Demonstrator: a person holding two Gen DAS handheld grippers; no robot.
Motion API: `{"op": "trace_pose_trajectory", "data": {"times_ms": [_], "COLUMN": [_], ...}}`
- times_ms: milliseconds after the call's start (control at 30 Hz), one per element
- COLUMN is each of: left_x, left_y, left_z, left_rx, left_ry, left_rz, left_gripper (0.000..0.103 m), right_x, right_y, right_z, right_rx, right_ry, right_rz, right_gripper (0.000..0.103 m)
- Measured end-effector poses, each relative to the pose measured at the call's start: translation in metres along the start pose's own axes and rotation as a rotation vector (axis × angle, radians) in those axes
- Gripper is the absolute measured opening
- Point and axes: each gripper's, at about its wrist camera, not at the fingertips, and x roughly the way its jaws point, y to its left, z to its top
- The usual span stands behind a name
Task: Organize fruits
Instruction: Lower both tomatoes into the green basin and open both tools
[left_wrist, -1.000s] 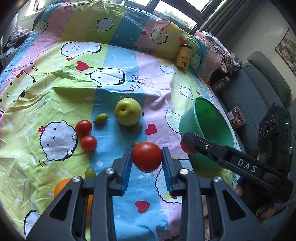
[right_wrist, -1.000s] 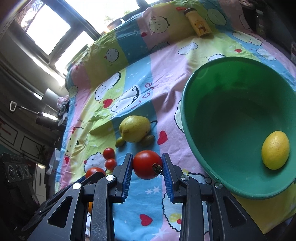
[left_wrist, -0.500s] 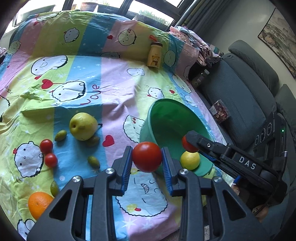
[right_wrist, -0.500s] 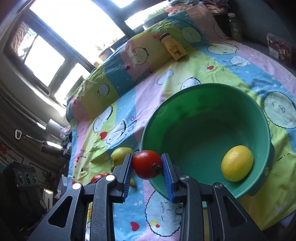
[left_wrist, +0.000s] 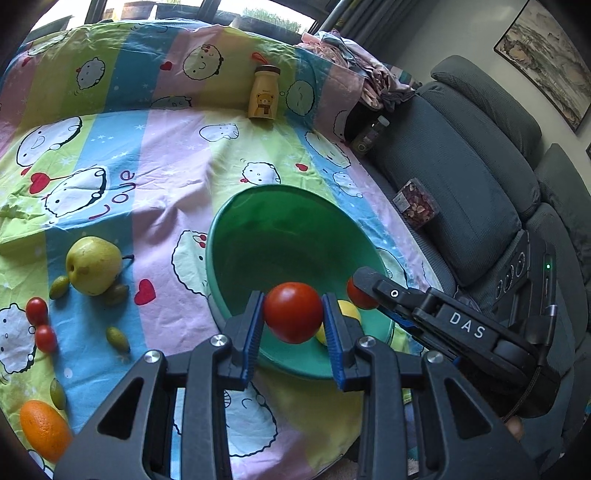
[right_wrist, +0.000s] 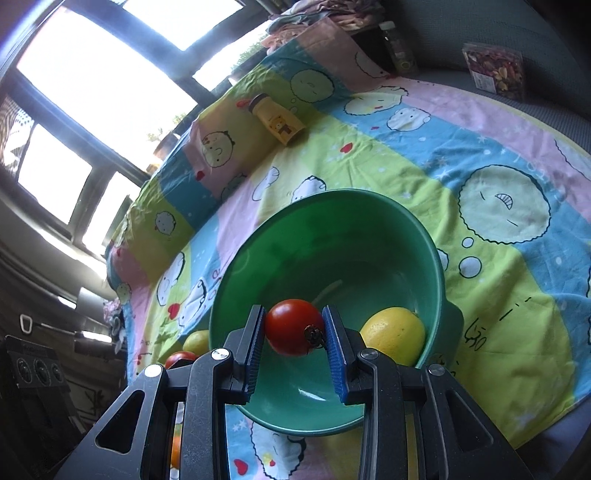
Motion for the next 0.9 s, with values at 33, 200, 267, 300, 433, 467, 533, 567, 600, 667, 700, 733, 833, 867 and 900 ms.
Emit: {"op": "trace_pose_trajectory", "data": {"times_ms": [33, 200, 267, 300, 433, 467, 533, 567, 600, 667, 700, 733, 833, 867, 900], "left_x": [0.002, 0.015, 0.019, 0.021, 0.028, 0.03, 0.034, 0.036, 0.038, 0.041, 0.042, 0.043, 0.046, 0.047, 0.047], "left_y": [-0.002, -0.01, -0.012, -0.013, -0.018, -0.019, -0.02, -0.021, -0.021, -0.021, -0.02, -0.019, -0.019, -0.019, -0.019], "left_z": [0.001, 0.002, 0.001, 0.002, 0.0, 0.0, 0.0, 0.0, 0.0, 0.0, 0.001, 0.001, 0.0, 0.0, 0.0], "left_rx": [0.004, 0.02, 0.028, 0.03, 0.044, 0.049, 0.053, 0.053, 0.051, 0.051, 0.05, 0.05, 0.049, 0.05, 0.052], "left_ry": [0.003, 0.023, 0.031, 0.034, 0.036, 0.039, 0.053, 0.058, 0.062, 0.066, 0.069, 0.073, 0.081, 0.082, 0.082], "left_rz": [-0.007, -0.028, -0.035, -0.04, -0.054, -0.058, -0.067, -0.071, -0.072, -0.068, -0.068, -0.069, -0.071, -0.07, -0.072], "left_gripper": [0.031, 0.031, 0.031, 0.031, 0.031, 0.031, 0.031, 0.031, 0.031, 0.031, 0.031, 0.031, 0.031, 0.031, 0.031], "right_x": [0.0, 0.002, 0.002, 0.002, 0.002, 0.002, 0.004, 0.005, 0.006, 0.007, 0.007, 0.008, 0.01, 0.011, 0.011], "right_y": [-0.002, -0.012, -0.015, -0.017, -0.022, -0.023, -0.024, -0.025, -0.026, -0.026, -0.026, -0.026, -0.027, -0.027, -0.028], "right_z": [0.001, 0.003, 0.004, 0.005, 0.006, 0.006, 0.006, 0.006, 0.006, 0.006, 0.006, 0.006, 0.007, 0.007, 0.007], "right_rx": [0.005, 0.03, 0.039, 0.045, 0.068, 0.068, 0.07, 0.074, 0.078, 0.079, 0.078, 0.077, 0.08, 0.081, 0.082], "right_ry": [0.001, 0.002, 0.001, 0.002, 0.001, -0.001, 0.004, 0.009, 0.013, 0.018, 0.016, 0.016, 0.019, 0.023, 0.025], "right_rz": [-0.005, -0.03, -0.041, -0.045, -0.063, -0.07, -0.075, -0.073, -0.07, -0.074, -0.078, -0.083, -0.095, -0.099, -0.102], "right_gripper": [0.034, 0.034, 0.034, 0.034, 0.034, 0.034, 0.034, 0.034, 0.034, 0.034, 0.034, 0.034, 0.034, 0.034, 0.034]}}
